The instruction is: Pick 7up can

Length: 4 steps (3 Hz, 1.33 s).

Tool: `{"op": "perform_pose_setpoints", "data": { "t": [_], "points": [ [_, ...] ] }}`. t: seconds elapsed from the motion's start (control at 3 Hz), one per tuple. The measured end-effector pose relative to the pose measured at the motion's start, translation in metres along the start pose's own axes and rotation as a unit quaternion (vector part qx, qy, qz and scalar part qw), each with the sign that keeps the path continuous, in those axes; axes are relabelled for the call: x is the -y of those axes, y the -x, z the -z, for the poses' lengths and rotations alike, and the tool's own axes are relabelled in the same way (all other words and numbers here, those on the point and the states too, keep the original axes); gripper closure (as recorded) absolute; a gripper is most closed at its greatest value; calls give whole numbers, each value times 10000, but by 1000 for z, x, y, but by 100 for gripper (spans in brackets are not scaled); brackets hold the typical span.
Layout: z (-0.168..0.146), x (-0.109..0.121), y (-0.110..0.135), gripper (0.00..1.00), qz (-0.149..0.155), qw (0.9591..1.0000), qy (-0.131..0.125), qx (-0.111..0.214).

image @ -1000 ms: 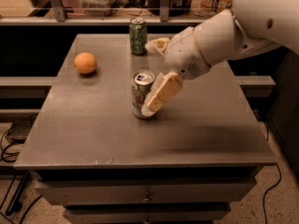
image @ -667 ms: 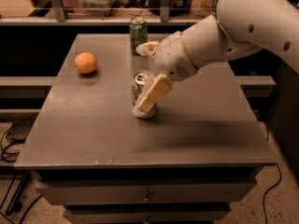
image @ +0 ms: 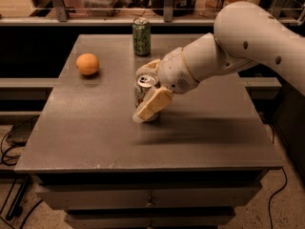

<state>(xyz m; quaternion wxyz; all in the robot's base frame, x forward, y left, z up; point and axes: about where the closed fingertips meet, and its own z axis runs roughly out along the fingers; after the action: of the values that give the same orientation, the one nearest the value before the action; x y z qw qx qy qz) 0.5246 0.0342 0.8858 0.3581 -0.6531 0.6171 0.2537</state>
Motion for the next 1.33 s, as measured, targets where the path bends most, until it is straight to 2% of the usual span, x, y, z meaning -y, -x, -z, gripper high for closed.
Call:
{"op": "perform_pose_setpoints", "data": {
  "t": [0.33,0.67,1.0,1.33],
  "points": [
    [6,2,-13,49,-164,9998,-89,9],
    [16,4,-10,81,-141,9998,-150,46],
    [68,15,26,100,199,9990,-369,180],
    [144,23,71,100,704,9947,-706,255]
  ]
}}
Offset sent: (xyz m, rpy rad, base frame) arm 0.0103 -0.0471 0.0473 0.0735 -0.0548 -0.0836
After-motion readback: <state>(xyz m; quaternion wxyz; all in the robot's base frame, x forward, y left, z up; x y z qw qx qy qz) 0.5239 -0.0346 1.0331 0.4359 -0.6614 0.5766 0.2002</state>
